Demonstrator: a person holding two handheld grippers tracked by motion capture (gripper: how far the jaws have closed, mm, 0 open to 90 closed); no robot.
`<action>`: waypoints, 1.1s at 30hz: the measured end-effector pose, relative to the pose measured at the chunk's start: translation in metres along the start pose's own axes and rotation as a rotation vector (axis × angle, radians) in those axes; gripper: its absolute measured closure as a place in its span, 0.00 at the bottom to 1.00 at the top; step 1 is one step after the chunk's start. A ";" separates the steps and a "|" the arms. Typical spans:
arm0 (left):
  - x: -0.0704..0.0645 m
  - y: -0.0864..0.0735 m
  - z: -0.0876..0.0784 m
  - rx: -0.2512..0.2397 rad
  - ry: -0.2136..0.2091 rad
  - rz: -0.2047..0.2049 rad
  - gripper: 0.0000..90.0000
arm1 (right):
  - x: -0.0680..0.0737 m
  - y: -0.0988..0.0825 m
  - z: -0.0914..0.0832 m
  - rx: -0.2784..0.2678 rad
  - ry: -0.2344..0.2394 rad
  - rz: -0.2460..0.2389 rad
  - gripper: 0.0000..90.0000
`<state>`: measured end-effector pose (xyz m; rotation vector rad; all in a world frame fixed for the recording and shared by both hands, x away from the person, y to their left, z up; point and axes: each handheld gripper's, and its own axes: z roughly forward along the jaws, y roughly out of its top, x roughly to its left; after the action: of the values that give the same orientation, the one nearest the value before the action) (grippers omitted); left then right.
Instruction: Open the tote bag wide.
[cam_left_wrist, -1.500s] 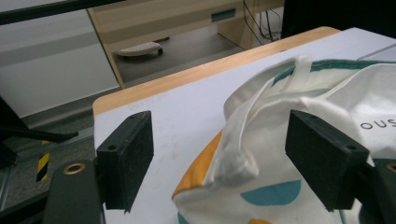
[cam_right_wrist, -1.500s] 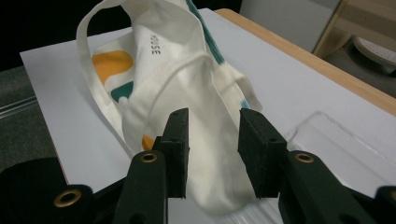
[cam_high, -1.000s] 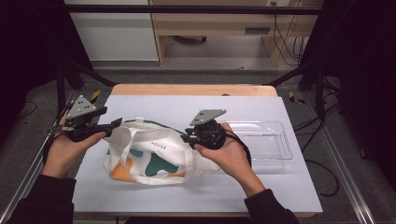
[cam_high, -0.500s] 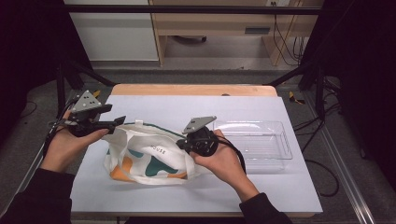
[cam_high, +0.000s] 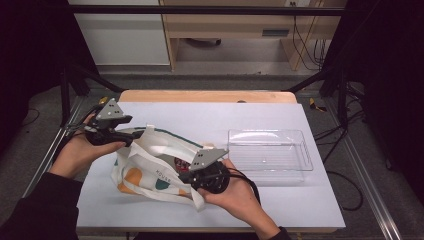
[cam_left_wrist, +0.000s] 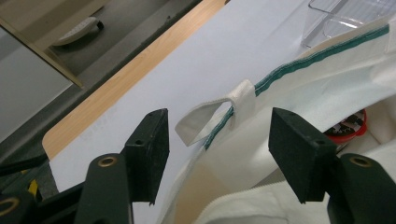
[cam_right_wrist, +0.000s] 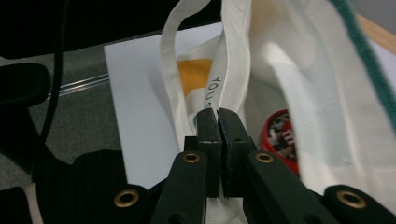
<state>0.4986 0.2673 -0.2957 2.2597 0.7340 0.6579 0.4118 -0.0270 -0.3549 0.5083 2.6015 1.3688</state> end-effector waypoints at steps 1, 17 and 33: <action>0.001 0.001 0.002 0.009 0.003 0.004 0.43 | 0.000 0.000 0.000 0.000 0.000 0.000 0.99; 0.011 0.012 0.033 0.125 -0.020 0.019 0.79 | 0.026 -0.021 0.010 0.022 0.068 -0.041 0.99; 0.031 0.022 0.043 0.040 0.028 -0.082 0.98 | 0.041 -0.048 0.028 0.111 0.121 -0.034 0.99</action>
<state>0.5542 0.2550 -0.2999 2.2476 0.8554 0.6422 0.3714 -0.0158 -0.4100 0.4068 2.7817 1.2881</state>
